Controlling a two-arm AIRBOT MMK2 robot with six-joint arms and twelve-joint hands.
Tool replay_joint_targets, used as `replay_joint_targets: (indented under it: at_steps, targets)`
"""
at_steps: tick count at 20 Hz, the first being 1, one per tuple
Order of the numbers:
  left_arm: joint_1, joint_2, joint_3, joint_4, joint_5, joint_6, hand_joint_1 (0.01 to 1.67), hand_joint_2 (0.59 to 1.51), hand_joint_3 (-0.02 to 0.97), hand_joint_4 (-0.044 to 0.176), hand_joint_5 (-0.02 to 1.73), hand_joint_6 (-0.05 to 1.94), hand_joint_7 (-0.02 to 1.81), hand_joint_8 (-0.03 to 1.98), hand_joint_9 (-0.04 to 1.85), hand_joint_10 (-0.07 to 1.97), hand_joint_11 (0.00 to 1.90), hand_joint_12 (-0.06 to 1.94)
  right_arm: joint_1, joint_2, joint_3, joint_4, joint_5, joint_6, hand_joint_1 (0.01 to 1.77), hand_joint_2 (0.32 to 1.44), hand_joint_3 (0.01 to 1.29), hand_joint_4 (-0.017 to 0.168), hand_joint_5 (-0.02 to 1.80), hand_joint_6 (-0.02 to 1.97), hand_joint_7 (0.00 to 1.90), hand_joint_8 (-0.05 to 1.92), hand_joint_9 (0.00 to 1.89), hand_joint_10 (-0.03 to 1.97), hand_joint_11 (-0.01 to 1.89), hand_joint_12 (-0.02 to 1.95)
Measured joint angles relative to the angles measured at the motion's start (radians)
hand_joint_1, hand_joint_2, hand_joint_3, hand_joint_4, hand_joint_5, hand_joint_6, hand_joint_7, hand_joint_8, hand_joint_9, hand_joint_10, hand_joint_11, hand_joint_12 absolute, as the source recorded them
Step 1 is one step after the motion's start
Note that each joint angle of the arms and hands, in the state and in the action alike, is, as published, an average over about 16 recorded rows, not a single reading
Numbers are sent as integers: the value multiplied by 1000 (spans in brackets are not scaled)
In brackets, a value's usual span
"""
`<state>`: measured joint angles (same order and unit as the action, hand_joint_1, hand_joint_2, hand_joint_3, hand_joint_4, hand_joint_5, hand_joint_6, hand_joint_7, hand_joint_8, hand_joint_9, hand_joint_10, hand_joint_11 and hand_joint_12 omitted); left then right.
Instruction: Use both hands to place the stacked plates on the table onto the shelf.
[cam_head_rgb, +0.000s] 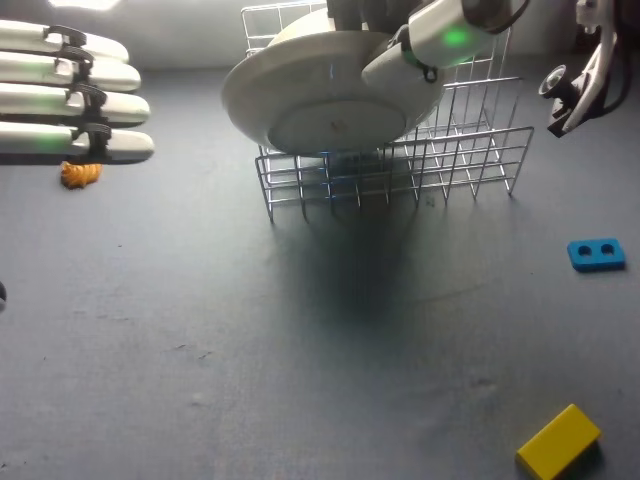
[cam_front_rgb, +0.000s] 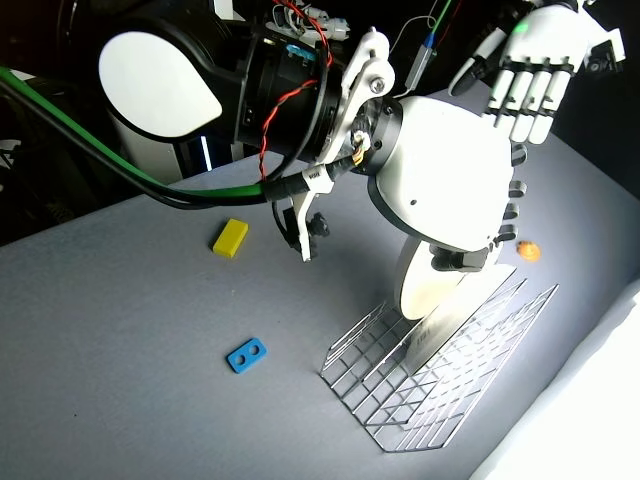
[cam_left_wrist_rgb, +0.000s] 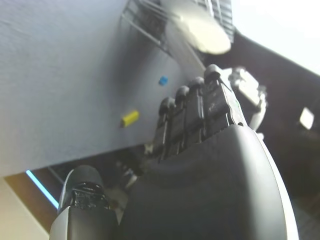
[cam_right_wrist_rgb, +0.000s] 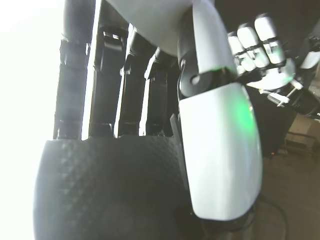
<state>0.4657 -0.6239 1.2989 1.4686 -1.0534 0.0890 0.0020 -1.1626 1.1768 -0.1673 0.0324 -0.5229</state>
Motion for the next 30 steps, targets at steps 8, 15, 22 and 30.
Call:
replay_joint_targets:
  at_steps: [8, 15, 22, 30]
  targets:
    - [-42, 5, -33, 38, -153, -6, 22, 1103, 0, 1, 90, 7, 50, 8, 39, -57, 22, 58, -29, -39, 80, 2, -12, -1, 1214, 1030, 12, -8, 872, 940, 1039, 910, 1246, 25, 865, 897]
    - [-42, 7, -52, 63, -265, -4, 22, 1103, 0, 1, 97, 7, 59, 8, 43, -57, 23, 42, -51, -50, 113, 0, -8, -14, 1177, 1053, 12, -4, 840, 848, 969, 759, 1118, 21, 750, 848]
    - [-32, 3, -84, 76, -313, 3, 21, 1108, 0, 1, 91, 8, 63, 8, 39, -56, 21, 34, -64, -50, 116, -1, 12, -27, 1077, 1077, 12, -1, 786, 445, 863, 378, 908, 19, 528, 847]
    - [-28, -5, -108, 78, -324, 8, 21, 1119, 0, 1, 100, 8, 85, 8, 61, -56, 28, 76, -65, -44, 108, -1, 28, -31, 951, 1080, 12, 0, 729, 27, 777, 8, 753, 20, 368, 852]
